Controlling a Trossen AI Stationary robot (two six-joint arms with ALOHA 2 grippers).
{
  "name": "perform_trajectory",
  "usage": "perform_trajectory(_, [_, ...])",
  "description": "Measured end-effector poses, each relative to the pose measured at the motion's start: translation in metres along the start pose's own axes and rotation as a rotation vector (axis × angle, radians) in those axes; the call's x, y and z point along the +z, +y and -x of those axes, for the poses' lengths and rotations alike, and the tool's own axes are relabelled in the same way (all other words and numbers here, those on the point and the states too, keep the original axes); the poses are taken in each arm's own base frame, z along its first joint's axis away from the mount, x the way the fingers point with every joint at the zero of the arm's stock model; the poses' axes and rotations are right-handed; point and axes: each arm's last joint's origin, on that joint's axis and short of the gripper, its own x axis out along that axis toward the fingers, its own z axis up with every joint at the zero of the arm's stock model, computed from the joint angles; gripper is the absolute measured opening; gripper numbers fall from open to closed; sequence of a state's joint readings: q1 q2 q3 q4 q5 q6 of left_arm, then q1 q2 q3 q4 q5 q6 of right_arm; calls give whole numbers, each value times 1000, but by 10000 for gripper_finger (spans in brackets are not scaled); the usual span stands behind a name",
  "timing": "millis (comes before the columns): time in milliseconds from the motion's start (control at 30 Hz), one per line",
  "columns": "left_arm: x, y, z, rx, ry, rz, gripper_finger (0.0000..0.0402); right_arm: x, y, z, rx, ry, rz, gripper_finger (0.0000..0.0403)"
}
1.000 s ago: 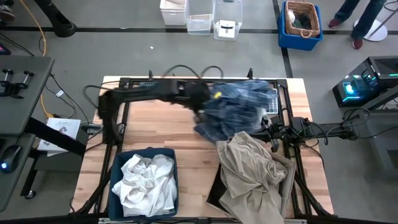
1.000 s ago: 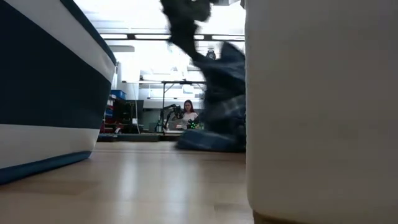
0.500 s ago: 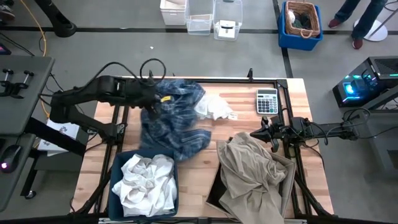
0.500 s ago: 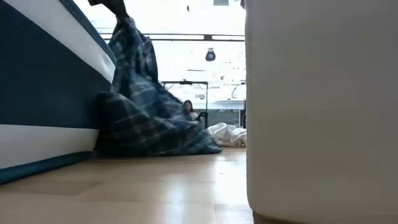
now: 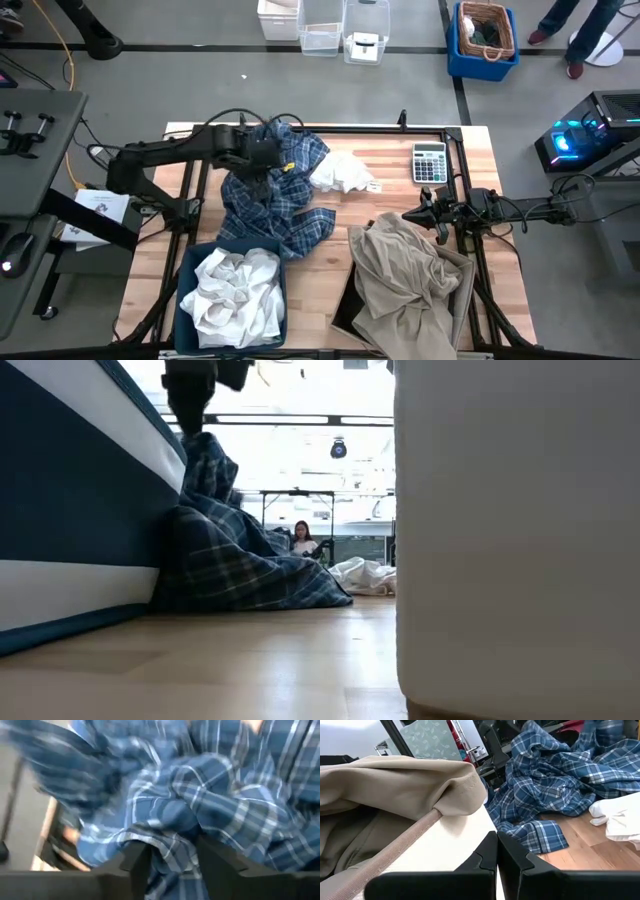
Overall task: Sort clothes
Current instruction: Put the blue checkered shirt into the blue bin
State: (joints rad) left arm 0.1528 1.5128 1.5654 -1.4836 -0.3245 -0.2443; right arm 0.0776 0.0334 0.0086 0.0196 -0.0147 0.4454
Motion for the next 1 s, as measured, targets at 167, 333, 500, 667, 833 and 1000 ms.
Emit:
perform_trajectory(167, [7,-2,-25,-16,81,-4,215,0,0,0,-1,0,0,0])
perform_trajectory(333, [1,0,-73,-70,141,49,254,0,0,0,-1,0,0,0])
perform_trajectory(500, [-17,-2,-133,-129,189,107,260,0,0,0,0,0,0,0])
perform_trajectory(667, [-30,-12,-180,-181,156,193,260,0,0,0,0,0,0,0])
perform_trajectory(833, [-35,-24,-218,-179,215,213,260,0,0,0,0,0,0,0])
perform_trajectory(1000, [-32,-27,-229,-182,240,190,258,0,0,0,0,0,0,0])
